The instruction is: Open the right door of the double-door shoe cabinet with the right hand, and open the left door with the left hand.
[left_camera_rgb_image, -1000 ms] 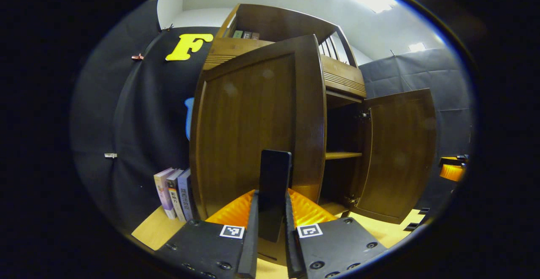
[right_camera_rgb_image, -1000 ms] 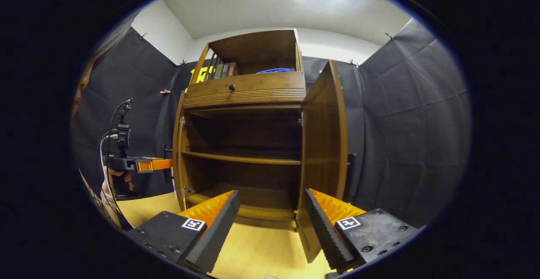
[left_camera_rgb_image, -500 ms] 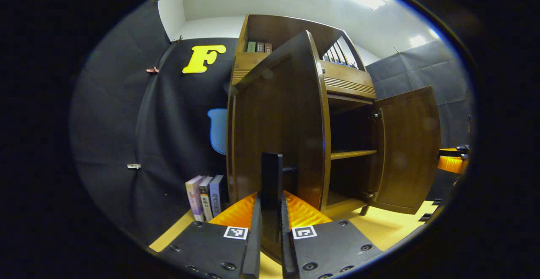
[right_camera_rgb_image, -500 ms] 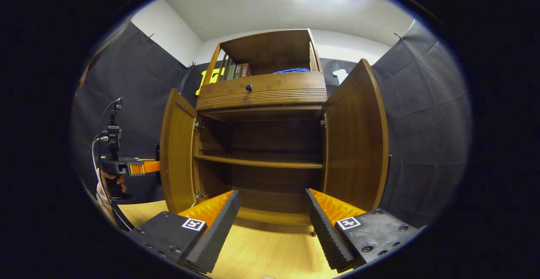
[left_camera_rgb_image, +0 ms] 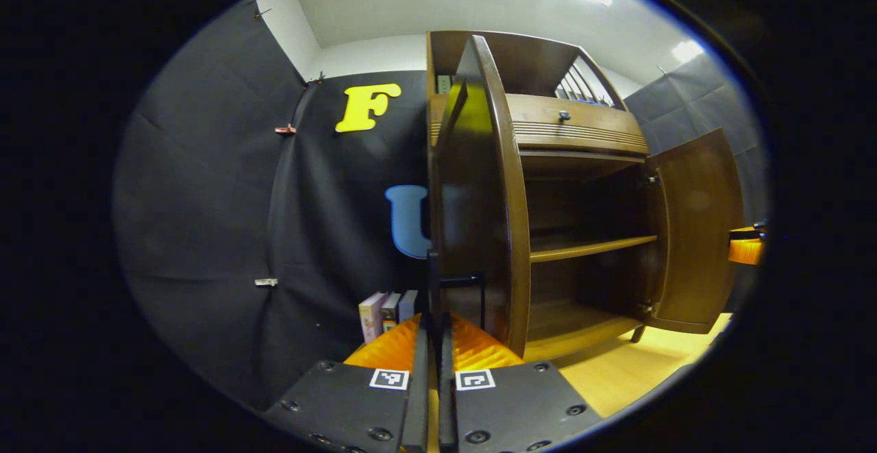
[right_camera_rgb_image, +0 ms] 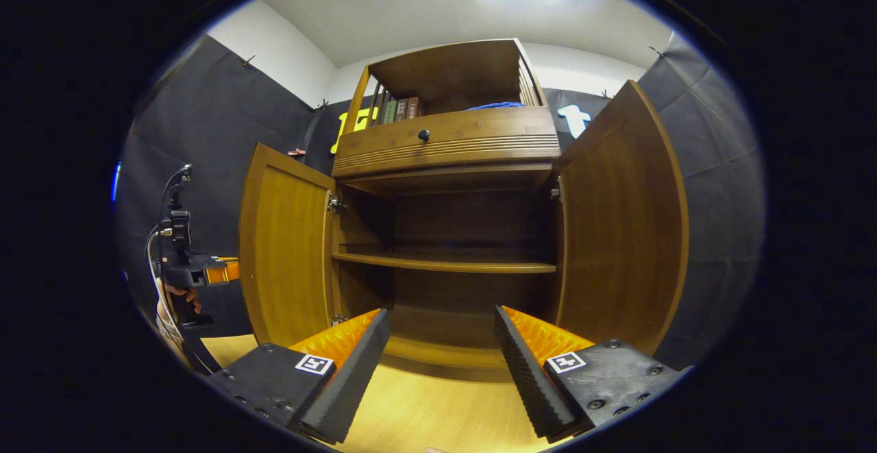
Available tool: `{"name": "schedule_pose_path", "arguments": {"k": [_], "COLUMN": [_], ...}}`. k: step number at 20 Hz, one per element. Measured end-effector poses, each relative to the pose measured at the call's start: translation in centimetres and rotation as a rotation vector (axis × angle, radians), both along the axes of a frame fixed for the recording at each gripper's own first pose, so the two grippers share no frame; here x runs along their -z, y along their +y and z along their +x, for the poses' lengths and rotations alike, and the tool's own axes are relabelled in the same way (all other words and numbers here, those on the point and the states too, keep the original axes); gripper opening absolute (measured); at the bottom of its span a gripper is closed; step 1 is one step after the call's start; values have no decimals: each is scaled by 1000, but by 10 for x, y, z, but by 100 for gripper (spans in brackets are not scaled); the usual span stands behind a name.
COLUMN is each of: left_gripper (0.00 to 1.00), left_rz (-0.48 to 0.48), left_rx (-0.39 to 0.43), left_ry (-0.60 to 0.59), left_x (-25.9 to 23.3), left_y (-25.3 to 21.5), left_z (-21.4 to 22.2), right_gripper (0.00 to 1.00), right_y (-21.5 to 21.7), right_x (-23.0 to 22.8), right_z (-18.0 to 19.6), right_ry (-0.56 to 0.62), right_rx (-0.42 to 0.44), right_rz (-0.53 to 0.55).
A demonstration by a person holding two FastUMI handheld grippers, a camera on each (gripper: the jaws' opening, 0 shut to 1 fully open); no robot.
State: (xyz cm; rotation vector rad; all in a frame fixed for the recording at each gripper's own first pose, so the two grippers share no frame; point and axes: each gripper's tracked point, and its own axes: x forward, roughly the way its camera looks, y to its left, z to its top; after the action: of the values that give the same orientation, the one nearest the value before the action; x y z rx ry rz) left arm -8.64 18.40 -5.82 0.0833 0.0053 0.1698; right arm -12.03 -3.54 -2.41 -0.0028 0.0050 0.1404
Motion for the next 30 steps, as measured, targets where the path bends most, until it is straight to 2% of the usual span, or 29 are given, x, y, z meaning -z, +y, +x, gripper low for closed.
{"name": "schedule_pose_path", "arguments": {"k": [1, 3, 4, 5, 6, 7, 9, 11, 13, 14, 15, 16, 20, 23, 27, 28, 30], "left_gripper": [10, 10, 10, 3, 5, 12, 13, 10, 11, 17, 20, 26, 58, 66, 90, 95, 95], "left_rz": [-16, -66, -77, -78, -72, -52, 7, 5, -64, -98, -117, -119, -67, -57, -85, -83, -64], "left_rx": [-2, 12, 18, 18, 1, -19, -34, 18, 153, 201, 228, 231, 221, 210, 135, 127, 121], "left_ry": [2, 1, -5, -4, 6, 18, 12, -3, -3, 3, 8, 12, 11, 8, -36, -47, -54], "left_x": [1, 0, -3, -4, -5, -5, -17, -31, -39, -40, -41, -41, -39, -40, -54, -58, -62], "left_y": [3, 3, 3, 4, 6, 8, -1, -27, -66, -84, -94, -101, -128, -150, -155, -157, -160], "left_z": [-2, -10, -15, -21, -29, -40, -59, -72, -72, -72, -70, -62, -17, 15, 45, 51, 60], "right_gripper": [99, 99, 99, 99, 98, 97, 99, 99, 97, 95, 99, 95, 97, 99, 95, 98, 97], "right_y": [5, 9, 11, 15, 18, 21, 20, 20, 24, 26, 27, 27, 30, 30, 19, 16, 14], "right_x": [0, 1, 3, 4, 6, 8, 9, 1, 5, 7, 8, 8, 6, 0, -9, -10, -14], "right_z": [3, 7, 7, 9, 11, 13, 16, 31, 39, 43, 47, 50, 62, 69, 83, 87, 90], "right_ry": [0, -1, -1, 1, 6, 14, 17, 8, 5, 10, 17, 16, 26, 31, 19, 22, 21], "right_rx": [-10, -23, -29, -37, -43, -46, -31, -4, 15, 20, 31, 43, 88, 106, 162, 174, 184], "right_rz": [-4, -16, -22, -27, -31, -40, -71, -104, -122, -134, -145, -152, -135, -130, -93, -80, -58]}}
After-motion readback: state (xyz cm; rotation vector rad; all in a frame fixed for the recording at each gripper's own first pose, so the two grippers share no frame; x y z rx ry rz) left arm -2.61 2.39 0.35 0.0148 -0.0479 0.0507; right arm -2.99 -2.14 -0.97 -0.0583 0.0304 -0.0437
